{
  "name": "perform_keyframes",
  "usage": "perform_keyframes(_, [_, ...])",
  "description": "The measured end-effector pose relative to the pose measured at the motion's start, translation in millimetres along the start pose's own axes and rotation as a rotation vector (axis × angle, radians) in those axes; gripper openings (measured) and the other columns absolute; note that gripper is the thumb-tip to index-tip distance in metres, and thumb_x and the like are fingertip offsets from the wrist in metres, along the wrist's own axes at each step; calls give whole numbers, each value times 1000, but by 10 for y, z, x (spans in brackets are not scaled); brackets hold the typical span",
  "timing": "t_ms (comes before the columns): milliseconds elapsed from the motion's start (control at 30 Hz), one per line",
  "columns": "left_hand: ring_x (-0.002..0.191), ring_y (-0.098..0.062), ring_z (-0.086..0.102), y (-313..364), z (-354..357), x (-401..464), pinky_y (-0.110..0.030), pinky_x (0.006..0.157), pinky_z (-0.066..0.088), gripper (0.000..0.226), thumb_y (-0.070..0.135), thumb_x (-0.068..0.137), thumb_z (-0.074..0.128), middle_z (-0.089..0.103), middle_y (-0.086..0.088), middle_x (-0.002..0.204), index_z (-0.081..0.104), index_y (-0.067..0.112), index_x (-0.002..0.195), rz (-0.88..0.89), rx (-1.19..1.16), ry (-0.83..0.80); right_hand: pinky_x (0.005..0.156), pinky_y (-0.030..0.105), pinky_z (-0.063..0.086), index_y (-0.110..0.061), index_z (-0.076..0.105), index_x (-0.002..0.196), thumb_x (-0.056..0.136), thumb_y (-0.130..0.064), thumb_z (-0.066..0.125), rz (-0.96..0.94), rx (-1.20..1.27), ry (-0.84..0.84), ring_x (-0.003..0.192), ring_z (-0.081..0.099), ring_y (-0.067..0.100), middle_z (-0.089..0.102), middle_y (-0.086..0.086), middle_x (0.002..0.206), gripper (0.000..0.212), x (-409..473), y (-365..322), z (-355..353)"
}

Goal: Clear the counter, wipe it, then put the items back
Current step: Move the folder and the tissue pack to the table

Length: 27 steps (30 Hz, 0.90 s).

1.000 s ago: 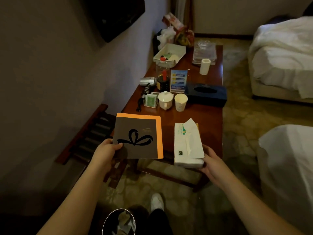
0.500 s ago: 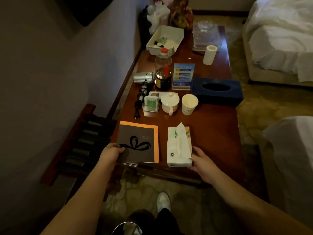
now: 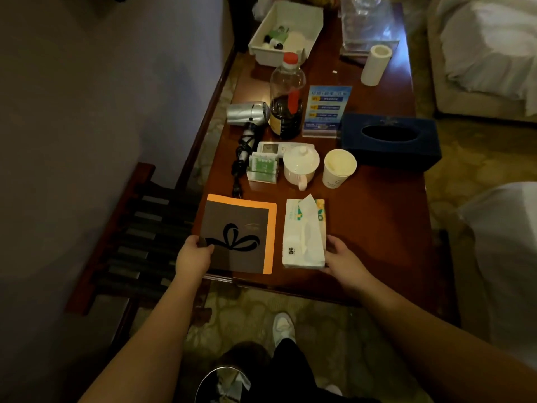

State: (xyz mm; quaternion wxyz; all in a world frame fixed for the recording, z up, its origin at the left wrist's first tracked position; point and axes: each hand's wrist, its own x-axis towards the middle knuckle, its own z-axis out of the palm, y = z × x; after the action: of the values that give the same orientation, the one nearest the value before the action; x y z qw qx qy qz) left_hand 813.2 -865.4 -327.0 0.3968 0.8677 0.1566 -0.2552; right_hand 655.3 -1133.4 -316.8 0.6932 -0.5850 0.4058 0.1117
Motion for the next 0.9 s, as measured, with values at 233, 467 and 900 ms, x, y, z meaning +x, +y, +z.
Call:
perform_keyframes(233, [103,-28,62,-102,43,-8,-39,84,52,48,23,96,58,62,-11,123,45,14,142,5,90,67,80,30,55,-22,24,150,89,-29,67,-10,-69,-2,108,58,16,46,8,142,75,33,25,27])
perform_keyframes(467, [100,-31,61,-87,124,-42,-38,77,50,42,21,96,57,57,-15,120,47,4,133,47,164,147,76,26,54,-21,26,149,88,-30,68,-32,-110,13,89,59,6,49,6,140,74,3,62,113])
perform_keyframes(900, [123,-33,44,-69,60,-178,-48,98,43,51,40,94,58,46,-14,134,44,11,133,67,414,141,87,33,54,-20,33,146,89,-35,66,34,-273,41,117,53,22,48,7,140,67,-60,59,129])
